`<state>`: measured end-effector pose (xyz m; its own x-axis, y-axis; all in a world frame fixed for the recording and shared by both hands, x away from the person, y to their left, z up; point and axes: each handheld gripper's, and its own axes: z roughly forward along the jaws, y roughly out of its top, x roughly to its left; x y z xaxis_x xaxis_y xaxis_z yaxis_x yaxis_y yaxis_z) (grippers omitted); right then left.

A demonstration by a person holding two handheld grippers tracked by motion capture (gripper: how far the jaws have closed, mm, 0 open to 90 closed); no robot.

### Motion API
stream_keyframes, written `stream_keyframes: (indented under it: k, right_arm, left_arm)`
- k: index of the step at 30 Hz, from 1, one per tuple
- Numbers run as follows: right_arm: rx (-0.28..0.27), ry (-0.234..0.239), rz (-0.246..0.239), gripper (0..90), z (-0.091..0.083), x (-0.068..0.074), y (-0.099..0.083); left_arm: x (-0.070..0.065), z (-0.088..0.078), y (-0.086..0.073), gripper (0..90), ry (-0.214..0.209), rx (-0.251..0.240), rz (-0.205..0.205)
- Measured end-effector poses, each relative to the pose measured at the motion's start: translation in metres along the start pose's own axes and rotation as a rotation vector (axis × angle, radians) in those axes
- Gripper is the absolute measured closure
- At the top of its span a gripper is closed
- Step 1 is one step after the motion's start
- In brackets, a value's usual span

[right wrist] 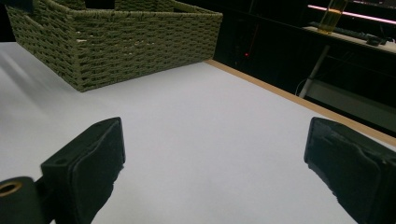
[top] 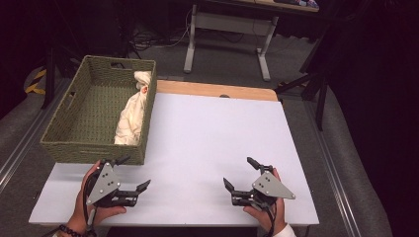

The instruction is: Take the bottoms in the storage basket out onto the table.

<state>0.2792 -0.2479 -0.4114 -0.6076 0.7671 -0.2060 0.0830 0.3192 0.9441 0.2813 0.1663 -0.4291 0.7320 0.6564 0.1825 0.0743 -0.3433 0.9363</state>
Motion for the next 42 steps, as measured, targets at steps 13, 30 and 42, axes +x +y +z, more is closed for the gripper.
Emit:
stream_keyframes:
  k: [13, 30, 42]
  right_arm:
    - [-0.006, -0.018, 0.003, 6.0, -0.004, -0.007, -0.001]
    - [0.016, -0.004, 0.030, 6.0, 0.001, -0.015, -0.003]
    - [0.031, 0.008, 0.059, 6.0, 0.002, -0.022, -0.007]
  left_arm:
    - [-0.001, -0.001, 0.002, 11.4, -0.004, 0.005, 0.012]
    - [0.051, -0.028, 0.051, 11.2, 0.042, -0.008, -0.037]
    - [0.139, 0.021, 0.093, 15.0, 0.073, 0.113, -0.115]
